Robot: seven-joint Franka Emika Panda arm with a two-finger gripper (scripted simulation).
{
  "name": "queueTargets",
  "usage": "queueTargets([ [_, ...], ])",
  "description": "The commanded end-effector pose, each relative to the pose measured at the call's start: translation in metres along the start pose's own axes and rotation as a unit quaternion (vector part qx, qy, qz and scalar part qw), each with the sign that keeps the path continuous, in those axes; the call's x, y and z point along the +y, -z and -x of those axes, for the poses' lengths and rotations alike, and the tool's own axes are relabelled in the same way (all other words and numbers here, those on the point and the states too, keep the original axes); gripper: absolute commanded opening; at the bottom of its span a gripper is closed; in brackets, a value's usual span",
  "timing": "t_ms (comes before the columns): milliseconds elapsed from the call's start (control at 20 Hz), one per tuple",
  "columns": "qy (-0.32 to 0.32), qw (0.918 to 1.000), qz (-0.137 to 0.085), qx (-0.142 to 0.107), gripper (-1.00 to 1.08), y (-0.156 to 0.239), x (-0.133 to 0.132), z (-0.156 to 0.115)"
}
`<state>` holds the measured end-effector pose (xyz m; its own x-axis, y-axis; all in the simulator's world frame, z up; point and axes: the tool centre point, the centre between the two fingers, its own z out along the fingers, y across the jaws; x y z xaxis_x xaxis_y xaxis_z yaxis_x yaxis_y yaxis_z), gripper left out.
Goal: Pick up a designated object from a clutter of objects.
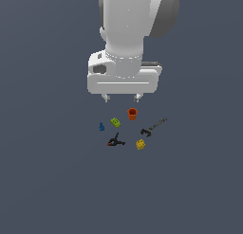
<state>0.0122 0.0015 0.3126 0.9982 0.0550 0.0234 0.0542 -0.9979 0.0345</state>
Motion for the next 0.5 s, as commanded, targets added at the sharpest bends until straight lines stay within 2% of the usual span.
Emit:
queueTargets([
  [0, 0.011, 0.9999, 0.0, -0.001, 1.0, -0.016, -0.006, -0.006],
  [450, 0.07, 0.9975, -0.004, -0.005, 1.0, -0.109, -0.044, -0.03],
])
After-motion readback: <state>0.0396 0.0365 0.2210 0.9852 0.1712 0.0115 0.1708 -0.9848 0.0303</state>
